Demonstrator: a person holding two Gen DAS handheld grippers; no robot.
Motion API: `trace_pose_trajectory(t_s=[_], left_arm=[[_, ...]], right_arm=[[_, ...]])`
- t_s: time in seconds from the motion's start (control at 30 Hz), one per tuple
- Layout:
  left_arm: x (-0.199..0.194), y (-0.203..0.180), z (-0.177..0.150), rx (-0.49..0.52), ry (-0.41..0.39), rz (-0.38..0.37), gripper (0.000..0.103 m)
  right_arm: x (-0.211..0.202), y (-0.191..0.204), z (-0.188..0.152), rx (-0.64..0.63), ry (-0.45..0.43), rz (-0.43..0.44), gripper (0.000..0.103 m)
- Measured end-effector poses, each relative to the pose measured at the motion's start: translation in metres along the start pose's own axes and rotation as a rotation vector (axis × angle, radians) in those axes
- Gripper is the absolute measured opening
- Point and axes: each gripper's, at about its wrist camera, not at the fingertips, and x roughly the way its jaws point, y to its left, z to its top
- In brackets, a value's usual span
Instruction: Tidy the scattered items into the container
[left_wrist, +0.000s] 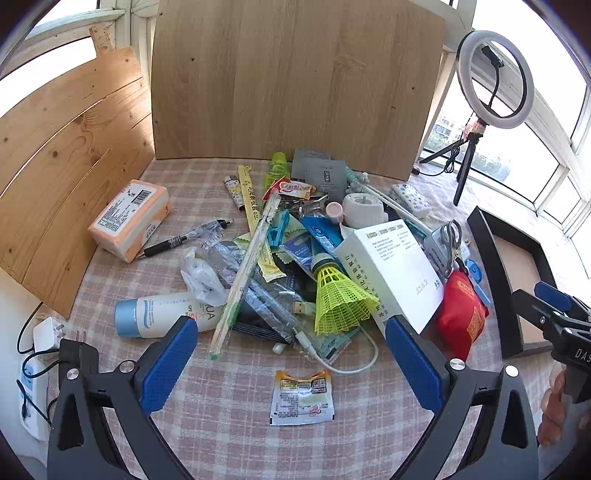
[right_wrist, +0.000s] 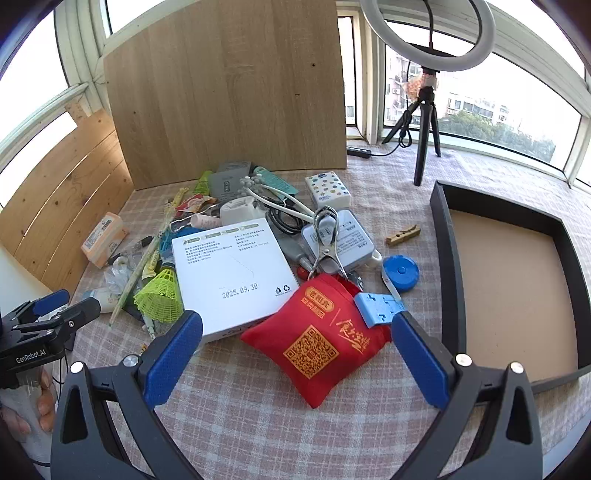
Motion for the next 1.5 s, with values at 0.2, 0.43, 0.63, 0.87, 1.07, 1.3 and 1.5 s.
trace_pose_trajectory(t_s=[0.2,0.43,0.63,0.87,1.07,1.3,1.5], left_arm=[[0.000,-0.032,0.016,-0.078,-0.011,-0.029,0.099],[0.021,-0.062,0.024,-0.123,0.007,-0.012,0.076],[0.049,-0.078,0.025,-0.115,0.058,-0.008,0.071],[0.078,-0.079,0.026,-0.127,0.131,-0.012,0.070],[0.088,-0.082,0.020,-0.110,0.158,-0.010,0.070],[0.090,-0.081,0.013,-0.119,0.182,-0.032,0.064],[0.089,-0.084,0.013,-0.137,0.182,-0.052,0.062]], right_arm=[[0.024,0.005,0.034,-0.175,0.044,0.105,0.094],[0.083,-0.012,0.064,-0.168,0.185,0.269,0.065],[0.132,-0.013,0.073,-0.151,0.282,0.340,0.064],[0.157,-0.007,0.079,-0.139,0.339,0.421,0.062],[0.171,-0.002,0.078,-0.115,0.378,0.417,0.062],[0.177,0.013,0.079,-0.184,0.400,0.364,0.069],[0.187,0.027,0.083,-0.155,0.482,0.412,0.082]])
